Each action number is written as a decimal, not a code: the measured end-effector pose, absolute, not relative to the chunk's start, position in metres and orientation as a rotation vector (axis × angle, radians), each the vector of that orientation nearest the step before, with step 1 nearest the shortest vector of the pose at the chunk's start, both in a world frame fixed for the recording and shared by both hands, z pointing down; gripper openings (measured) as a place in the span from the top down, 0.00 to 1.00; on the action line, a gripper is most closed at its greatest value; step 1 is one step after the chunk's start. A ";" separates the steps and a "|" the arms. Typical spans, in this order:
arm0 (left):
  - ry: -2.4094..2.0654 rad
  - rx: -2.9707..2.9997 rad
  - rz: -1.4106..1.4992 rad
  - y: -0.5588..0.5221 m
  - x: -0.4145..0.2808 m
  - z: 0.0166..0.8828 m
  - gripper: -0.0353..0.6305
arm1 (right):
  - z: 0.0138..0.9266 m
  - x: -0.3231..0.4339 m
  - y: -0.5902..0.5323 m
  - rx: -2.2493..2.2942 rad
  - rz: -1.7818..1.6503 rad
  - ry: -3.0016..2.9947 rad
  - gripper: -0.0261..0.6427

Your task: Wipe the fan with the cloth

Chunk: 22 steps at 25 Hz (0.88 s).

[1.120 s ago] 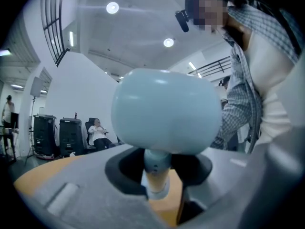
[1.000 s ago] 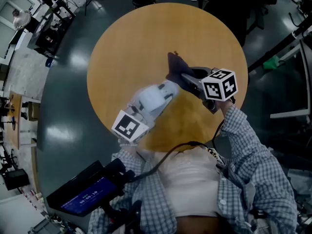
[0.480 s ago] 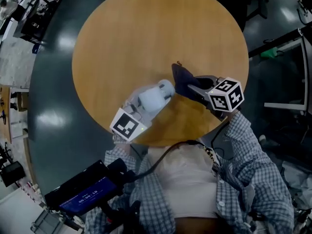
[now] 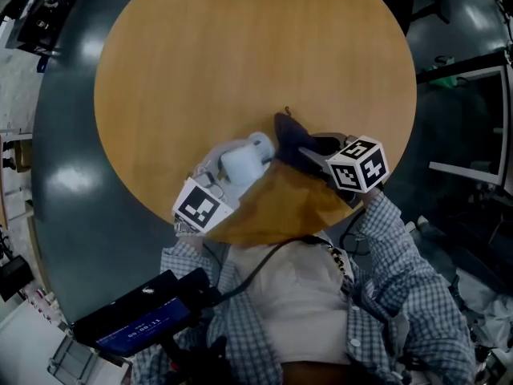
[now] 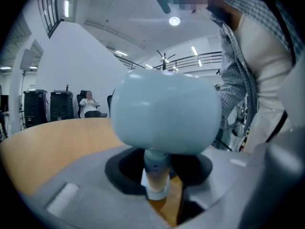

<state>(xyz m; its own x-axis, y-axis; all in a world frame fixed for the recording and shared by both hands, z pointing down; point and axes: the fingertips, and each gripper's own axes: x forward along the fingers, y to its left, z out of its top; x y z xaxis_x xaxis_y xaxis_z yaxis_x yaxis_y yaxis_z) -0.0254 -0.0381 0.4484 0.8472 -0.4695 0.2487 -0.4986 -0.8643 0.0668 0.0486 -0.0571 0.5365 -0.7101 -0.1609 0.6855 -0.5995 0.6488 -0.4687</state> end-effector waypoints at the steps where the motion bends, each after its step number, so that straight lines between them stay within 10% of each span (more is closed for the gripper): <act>1: -0.762 2.885 0.344 -0.039 -0.026 0.453 0.73 | 0.541 0.048 -0.056 0.589 0.938 -2.251 0.81; 22: -0.710 2.825 0.312 -0.050 -0.021 0.470 0.70 | 0.540 0.047 -0.065 0.697 0.618 -2.229 0.57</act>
<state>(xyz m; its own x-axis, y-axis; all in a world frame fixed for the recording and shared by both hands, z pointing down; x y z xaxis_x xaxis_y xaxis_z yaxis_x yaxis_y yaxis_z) -0.0214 -0.0504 0.4695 0.8615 -0.4396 0.2540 -0.4845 -0.8614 0.1524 0.0471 -0.0651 0.5397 -0.6026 -0.2953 0.7414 -0.6348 0.7403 -0.2211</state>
